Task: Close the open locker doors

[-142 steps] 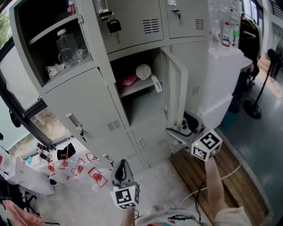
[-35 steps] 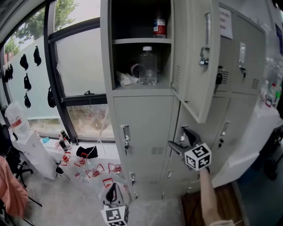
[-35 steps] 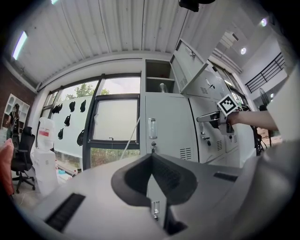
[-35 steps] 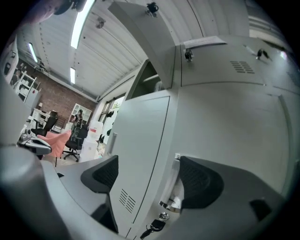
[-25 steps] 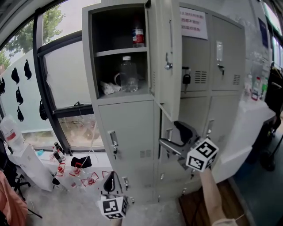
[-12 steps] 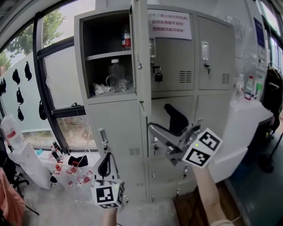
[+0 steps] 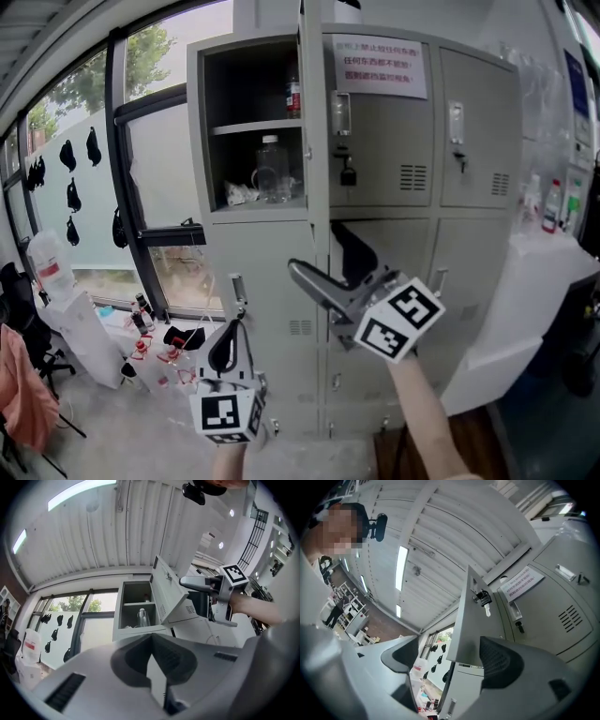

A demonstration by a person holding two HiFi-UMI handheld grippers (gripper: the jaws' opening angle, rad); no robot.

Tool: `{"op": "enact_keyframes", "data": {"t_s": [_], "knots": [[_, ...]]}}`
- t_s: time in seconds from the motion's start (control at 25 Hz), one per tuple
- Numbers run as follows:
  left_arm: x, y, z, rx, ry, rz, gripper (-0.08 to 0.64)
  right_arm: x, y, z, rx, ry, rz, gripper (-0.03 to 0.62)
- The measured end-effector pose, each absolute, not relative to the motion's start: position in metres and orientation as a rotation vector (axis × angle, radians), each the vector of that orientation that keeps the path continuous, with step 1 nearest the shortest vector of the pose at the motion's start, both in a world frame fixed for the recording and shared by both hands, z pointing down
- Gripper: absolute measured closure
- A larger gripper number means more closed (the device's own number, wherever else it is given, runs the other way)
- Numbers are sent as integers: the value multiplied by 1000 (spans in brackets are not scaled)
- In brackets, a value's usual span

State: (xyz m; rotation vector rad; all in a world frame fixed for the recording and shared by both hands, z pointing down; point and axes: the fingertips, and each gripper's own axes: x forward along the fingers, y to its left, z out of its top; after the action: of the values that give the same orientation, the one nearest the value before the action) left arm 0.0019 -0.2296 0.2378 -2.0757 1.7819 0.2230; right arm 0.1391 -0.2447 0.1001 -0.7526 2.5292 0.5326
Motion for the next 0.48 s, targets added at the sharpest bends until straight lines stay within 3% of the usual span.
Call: {"op": "enact_keyframes", "data": {"t_s": [0.48], "knots": [[3, -228, 217, -2121, 1715, 333, 555, 124, -245, 95, -720, 2471, 558, 207]]}}
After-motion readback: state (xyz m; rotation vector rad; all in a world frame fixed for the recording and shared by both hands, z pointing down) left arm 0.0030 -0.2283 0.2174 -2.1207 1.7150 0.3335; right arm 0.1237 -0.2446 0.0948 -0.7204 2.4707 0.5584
